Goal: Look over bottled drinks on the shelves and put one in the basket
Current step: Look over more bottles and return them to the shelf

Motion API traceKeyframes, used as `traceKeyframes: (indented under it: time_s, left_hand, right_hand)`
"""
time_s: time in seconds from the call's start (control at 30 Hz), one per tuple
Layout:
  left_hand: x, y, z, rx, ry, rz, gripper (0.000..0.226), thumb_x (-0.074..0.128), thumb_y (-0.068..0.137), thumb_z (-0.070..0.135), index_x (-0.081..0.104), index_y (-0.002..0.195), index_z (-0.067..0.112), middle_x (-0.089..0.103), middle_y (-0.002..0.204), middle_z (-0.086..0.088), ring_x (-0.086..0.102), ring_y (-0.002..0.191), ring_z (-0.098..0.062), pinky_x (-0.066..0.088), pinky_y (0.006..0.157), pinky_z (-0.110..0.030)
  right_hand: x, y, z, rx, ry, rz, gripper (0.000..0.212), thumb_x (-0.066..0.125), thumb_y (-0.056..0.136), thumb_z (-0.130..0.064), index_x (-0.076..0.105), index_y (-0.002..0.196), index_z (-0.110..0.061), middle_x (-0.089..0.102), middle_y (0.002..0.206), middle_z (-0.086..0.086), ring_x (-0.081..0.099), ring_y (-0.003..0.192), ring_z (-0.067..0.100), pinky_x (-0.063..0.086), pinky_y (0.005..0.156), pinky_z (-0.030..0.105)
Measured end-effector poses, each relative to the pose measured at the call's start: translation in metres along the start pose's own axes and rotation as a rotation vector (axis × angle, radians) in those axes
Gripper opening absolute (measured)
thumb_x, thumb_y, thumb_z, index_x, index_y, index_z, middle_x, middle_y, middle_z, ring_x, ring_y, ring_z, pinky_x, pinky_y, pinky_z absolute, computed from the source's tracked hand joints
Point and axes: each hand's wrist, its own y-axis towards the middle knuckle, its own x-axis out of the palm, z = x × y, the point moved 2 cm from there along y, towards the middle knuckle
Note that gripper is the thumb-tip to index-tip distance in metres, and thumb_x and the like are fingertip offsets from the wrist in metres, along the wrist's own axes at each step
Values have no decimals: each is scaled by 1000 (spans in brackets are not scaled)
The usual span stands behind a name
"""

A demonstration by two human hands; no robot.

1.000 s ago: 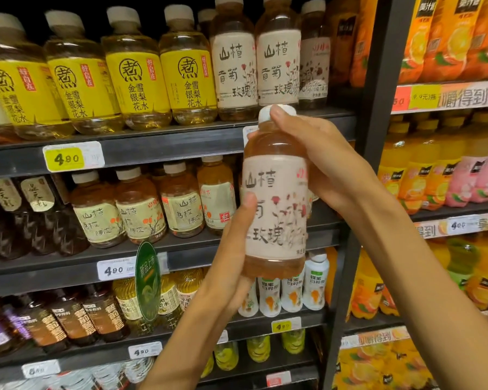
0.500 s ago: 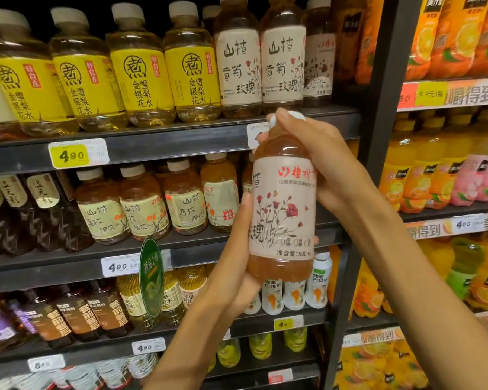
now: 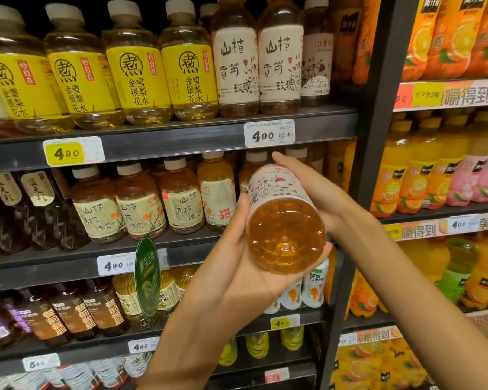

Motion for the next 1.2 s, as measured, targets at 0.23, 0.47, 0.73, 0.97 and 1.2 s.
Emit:
traceKeyframes:
  time_s: [0.23,0.47,0.73,0.97,1.2]
  left_hand:
    - [-19,-1,-14,12,26,-98,96,92,49,33,50,131,6,63,121,-27,64,107,-41,47,93,-60]
    - [-26,9,-1,465,795,-51,71,82,56,48,51,117,32,72,108,13,69,101,-8,55,74,-18]
    - [-24,32,19,753,1177,-71,72,74,74,38,39,137,34,56,129,9,55,119,-7,48,87,-15]
    - [-12,58,21,785,1348,-41,74,79,77,23,40,139,19,54,132,10,50,122,2,44,94,-11]
    - [13,76,37,1009,1322,2,80,81,70,33,42,139,25,48,130,12,44,123,3,40,91,-5]
  right_hand:
    - [2,0,-17,-343,-242,-20,31,49,98,-37,58,111,-11,68,98,12,65,99,34,56,85,37]
    - [17,-24,-30,-694,-598,-78,53,64,88,-36,44,133,-15,68,111,-11,64,106,7,50,84,19]
    - [16,-39,-26,-1116,-820,97,63,78,75,-13,42,126,-13,58,116,-8,60,109,-1,47,88,14]
    - [21,-43,-32,-1305,-1039,155,71,79,72,-28,35,127,-16,42,122,-15,44,116,-9,39,98,14]
    - [9,-29,-73,-1221,-831,267,60,74,78,-17,39,126,-7,54,114,-5,59,106,-2,48,86,14]
